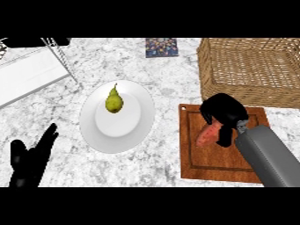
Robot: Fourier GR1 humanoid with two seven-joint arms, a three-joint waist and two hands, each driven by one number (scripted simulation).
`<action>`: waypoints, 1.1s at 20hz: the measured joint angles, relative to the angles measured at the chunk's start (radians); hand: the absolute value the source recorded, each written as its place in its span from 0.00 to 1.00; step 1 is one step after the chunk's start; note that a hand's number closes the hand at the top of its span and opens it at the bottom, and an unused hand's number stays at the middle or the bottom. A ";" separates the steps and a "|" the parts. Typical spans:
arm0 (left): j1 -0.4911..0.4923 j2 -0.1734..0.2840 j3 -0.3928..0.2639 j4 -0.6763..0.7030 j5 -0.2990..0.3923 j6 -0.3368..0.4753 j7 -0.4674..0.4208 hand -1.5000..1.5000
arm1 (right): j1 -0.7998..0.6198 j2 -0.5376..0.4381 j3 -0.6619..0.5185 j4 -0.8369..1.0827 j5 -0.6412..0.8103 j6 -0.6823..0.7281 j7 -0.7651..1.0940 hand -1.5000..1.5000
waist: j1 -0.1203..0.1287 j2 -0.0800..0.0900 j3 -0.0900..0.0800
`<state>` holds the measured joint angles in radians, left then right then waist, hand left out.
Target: Pick the sweet potato from the cutting board and place it in the basket
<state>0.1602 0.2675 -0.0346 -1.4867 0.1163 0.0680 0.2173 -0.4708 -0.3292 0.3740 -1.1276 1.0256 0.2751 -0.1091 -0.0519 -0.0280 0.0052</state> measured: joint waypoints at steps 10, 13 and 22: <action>0.015 0.005 0.007 -0.018 0.003 -0.006 0.011 0.50 | 0.009 0.288 -0.201 -0.300 -0.212 -0.292 0.457 1.00 | 0.007 0.003 0.007; 0.004 0.002 0.004 -0.011 -0.002 -0.007 0.013 0.50 | -0.031 0.309 -0.218 -0.438 -0.231 -0.350 0.588 1.00 | 0.011 0.004 0.006; -0.012 0.006 0.008 -0.021 -0.003 -0.021 0.037 0.50 | -0.256 0.263 -0.356 -0.719 -0.165 -0.224 1.004 1.00 | 0.033 0.013 0.003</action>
<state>0.1481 0.2732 -0.0270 -1.5076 0.1133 0.0466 0.2543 -0.7263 -0.0663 0.0182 -1.8462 0.8604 0.0511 0.8949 -0.0186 -0.0149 0.0084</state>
